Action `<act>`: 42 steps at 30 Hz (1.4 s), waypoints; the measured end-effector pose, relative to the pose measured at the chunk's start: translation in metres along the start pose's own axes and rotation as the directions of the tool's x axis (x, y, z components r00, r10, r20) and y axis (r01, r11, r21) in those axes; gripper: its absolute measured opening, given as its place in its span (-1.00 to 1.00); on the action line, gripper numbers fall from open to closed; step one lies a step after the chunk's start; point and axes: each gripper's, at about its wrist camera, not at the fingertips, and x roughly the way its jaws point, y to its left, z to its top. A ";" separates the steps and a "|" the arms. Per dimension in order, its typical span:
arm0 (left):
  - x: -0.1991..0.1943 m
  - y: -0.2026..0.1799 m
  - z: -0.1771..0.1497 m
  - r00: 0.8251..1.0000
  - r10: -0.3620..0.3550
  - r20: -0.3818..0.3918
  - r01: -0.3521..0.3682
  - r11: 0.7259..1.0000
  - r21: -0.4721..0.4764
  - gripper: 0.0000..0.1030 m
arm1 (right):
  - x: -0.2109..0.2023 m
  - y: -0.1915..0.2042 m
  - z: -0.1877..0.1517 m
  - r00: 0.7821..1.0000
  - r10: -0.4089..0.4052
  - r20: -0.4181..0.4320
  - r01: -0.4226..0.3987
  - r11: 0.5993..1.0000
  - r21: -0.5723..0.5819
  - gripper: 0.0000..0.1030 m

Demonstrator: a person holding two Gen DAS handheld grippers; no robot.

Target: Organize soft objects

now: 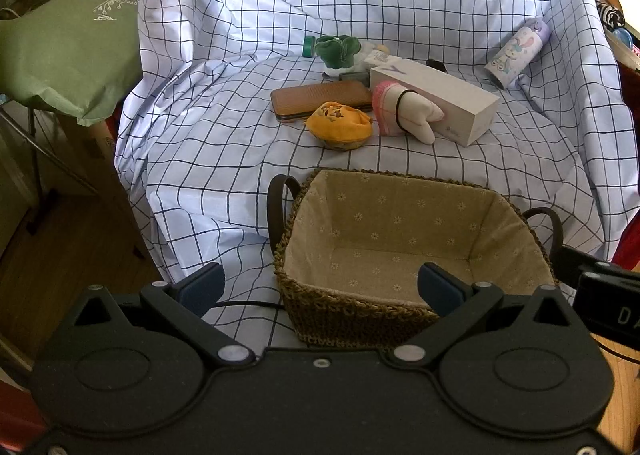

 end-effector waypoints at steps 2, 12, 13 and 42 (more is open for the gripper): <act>0.000 0.000 0.000 1.000 0.000 0.000 0.000 1.000 0.000 0.94 | 0.000 0.000 0.000 1.000 0.000 0.001 0.000 1.000 0.000 0.99; 0.001 0.002 -0.001 1.000 -0.005 -0.008 0.005 1.000 -0.003 0.94 | 0.000 0.000 0.000 1.000 0.000 0.001 0.000 1.000 0.001 0.99; 0.002 0.002 -0.001 1.000 -0.005 -0.009 0.005 1.000 -0.003 0.94 | 0.000 0.000 0.000 1.000 0.001 0.001 -0.001 1.000 0.001 0.99; 0.023 0.001 0.027 0.995 -0.077 -0.060 0.077 0.997 -0.003 0.91 | 0.035 -0.007 0.022 1.000 0.016 -0.020 -0.015 0.999 0.029 0.99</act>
